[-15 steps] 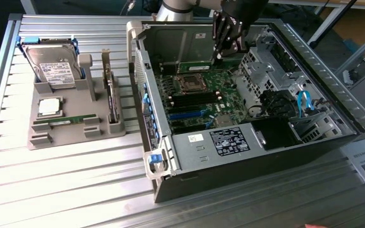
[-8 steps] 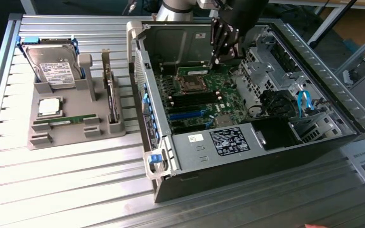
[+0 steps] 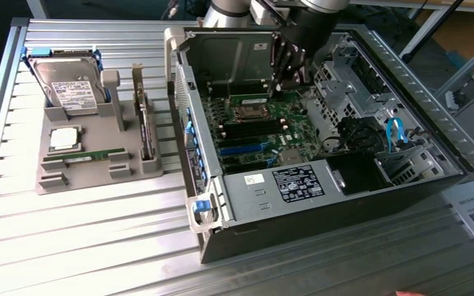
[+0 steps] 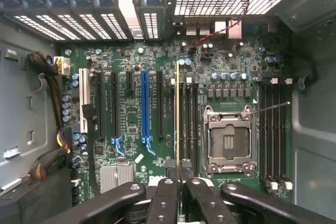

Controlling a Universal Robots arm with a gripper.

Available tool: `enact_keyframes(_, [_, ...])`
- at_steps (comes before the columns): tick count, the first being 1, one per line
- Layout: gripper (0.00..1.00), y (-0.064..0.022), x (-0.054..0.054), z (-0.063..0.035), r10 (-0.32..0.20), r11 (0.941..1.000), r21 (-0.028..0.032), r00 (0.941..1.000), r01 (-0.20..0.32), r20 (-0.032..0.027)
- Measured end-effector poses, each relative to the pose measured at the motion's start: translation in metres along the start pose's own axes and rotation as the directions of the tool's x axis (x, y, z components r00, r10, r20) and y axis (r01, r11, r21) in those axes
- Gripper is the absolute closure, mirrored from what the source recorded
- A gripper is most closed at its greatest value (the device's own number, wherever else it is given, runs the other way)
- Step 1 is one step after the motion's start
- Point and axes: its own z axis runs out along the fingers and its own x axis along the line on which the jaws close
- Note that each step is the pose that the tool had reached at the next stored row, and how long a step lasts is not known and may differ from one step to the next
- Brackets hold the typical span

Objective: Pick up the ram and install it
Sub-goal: 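Insert the ram into the slot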

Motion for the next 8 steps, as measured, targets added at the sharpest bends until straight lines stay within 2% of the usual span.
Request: enact_keyframes(8, [0.88, -0.0008, 0.0, 0.0172, 0.0, 1.0, 0.0, 1.0, 0.0, 0.0])
